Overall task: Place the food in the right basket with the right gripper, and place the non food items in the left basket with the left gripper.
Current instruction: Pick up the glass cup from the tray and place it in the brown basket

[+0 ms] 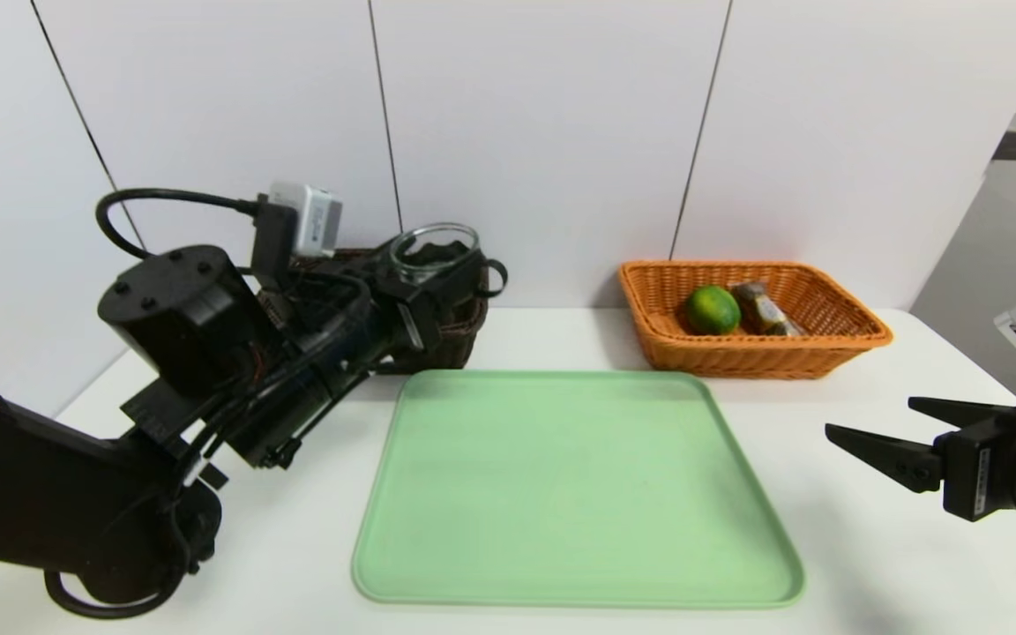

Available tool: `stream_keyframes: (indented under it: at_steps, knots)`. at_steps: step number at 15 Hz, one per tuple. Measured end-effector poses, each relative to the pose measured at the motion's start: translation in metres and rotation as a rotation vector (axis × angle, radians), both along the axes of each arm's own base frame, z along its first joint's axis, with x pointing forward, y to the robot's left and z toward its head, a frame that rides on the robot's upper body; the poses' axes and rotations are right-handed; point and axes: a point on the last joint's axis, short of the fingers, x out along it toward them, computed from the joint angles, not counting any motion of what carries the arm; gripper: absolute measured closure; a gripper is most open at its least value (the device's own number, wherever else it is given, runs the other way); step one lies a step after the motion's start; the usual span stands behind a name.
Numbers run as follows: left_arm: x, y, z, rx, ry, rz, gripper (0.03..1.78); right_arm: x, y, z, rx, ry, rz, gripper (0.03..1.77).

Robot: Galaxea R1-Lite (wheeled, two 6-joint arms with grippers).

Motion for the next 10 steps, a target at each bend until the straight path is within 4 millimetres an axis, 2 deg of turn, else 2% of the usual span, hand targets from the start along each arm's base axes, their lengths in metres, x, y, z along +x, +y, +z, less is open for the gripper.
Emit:
stream_keyframes:
  at_steps: [2,4,10]
  knots:
    - [0.022,0.016,0.015,0.003,0.003,0.066,0.61,-0.002,0.0,0.001,0.0,-0.004,0.001,0.09]
    - [0.04,0.025,0.024,0.023,0.09,0.108,0.61,-0.002,0.0,0.002,0.001,-0.011,0.0,0.09]
    - [0.073,0.03,0.024,0.184,0.418,0.203,0.61,-0.005,0.0,0.005,0.006,-0.03,-0.001,0.09]
